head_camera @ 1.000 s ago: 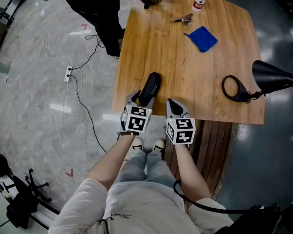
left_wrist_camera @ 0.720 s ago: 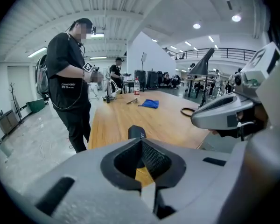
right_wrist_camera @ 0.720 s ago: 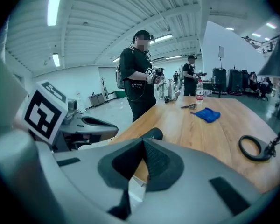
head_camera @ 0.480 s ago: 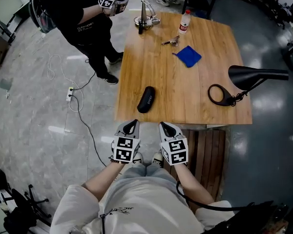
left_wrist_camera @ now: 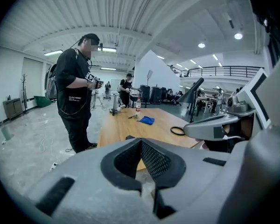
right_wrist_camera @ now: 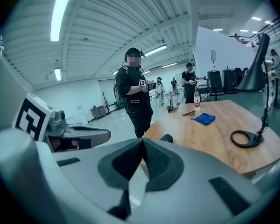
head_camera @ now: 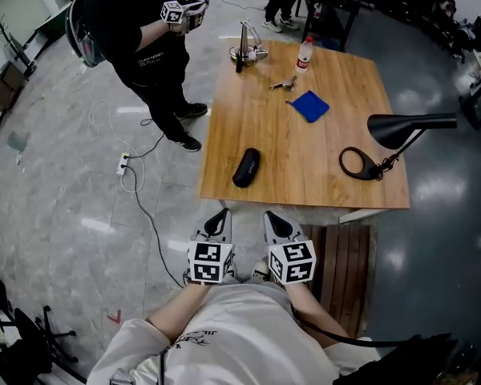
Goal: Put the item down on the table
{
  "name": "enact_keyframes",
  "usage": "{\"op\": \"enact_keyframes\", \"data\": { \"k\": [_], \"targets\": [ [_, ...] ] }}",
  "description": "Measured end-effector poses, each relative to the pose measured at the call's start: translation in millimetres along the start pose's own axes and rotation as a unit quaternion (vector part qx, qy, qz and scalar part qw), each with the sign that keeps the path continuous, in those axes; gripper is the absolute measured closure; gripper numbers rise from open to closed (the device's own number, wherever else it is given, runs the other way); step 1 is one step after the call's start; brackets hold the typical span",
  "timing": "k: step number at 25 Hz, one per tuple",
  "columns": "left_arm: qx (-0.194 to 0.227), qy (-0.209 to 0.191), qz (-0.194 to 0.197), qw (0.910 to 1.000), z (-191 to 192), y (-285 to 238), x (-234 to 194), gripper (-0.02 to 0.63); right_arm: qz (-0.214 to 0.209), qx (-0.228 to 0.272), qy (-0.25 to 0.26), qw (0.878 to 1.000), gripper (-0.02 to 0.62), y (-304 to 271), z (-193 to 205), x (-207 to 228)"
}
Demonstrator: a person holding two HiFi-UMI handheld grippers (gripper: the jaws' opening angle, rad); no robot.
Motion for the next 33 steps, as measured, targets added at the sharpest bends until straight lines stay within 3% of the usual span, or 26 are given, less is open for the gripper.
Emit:
{"op": "enact_keyframes", "data": {
  "k": [5, 15, 33],
  "targets": [
    [0.005, 0.002, -0.005, 1.0, -5, 13, 0, 0.6, -0.016, 0.012, -0.009, 1.0, 0.591, 12, -4, -7],
    [0.024, -0.022, -0.011, 0.9994, -19, 9, 9, 0.6, 0.002, 0.014, 0.007, 1.0, 0.591, 16, -7, 0],
    [0.018, -0.02, 0.004, 0.9996, -19, 10, 12, 0.6, 0.0, 0.017, -0.001, 1.0, 0.591, 18, -10, -1]
  ]
}}
Point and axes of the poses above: the fingertips, and each gripper's own axes: y backward along the fingers, x to its right, z out of its underside, the point moved 8 cm from there along y, backward along the fingers, and after that the axes turned 12 degrees about -y, right-handed, at the moved point
